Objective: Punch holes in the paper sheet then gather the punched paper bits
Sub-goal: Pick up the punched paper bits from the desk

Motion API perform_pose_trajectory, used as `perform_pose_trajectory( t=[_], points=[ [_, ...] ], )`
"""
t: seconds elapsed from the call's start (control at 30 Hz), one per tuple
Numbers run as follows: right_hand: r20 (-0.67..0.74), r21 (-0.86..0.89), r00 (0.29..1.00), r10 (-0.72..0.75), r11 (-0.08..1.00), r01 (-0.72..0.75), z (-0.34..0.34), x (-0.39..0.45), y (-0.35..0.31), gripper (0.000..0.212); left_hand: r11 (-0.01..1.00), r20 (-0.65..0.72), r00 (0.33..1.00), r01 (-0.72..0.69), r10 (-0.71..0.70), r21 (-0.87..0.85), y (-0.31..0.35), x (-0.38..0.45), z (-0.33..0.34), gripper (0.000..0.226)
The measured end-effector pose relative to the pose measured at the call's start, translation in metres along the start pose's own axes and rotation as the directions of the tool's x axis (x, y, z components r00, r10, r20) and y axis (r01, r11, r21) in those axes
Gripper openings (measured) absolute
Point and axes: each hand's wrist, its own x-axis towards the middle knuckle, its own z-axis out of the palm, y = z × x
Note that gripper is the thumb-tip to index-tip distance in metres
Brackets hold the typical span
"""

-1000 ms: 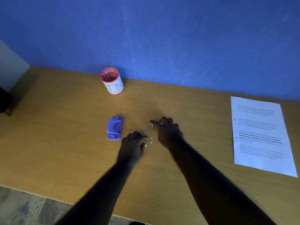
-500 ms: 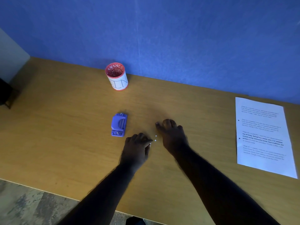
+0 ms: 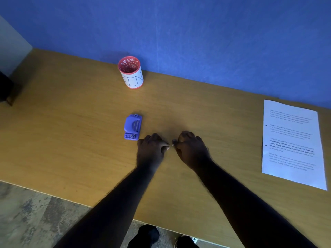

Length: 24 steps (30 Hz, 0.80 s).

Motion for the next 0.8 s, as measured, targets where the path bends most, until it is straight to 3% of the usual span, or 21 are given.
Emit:
perform_pose_trajectory(
  t=[0.1, 0.4, 0.6, 0.8],
  points=[
    [0.033, 0.019, 0.998, 0.052, 0.998, -0.052, -0.001, 0.003, -0.006, 0.028, 1.000, 0.001, 1.000, 0.019, -0.019, -0.008, 0.002, 0.000, -0.002, 0.014],
    [0.148, -0.101, 0.971, 0.185, 0.980, -0.172, -0.009, 0.016, -0.021, 0.014, 0.992, 0.023, 0.998, -0.057, 0.055, 0.110, 0.007, 0.002, -0.007, 0.017],
    [0.240, -0.100, 0.898, 0.368, 0.930, -0.355, -0.016, 0.030, -0.035, 0.012, 0.986, 0.056, 0.998, -0.049, 0.041, 0.159, 0.015, 0.002, -0.010, 0.015],
    [0.288, -0.119, 0.854, 0.433, 0.901, -0.416, -0.017, 0.042, -0.036, 0.008, 0.969, 0.124, 0.992, -0.040, 0.010, 0.243, 0.032, 0.008, -0.012, 0.007]
  ],
)
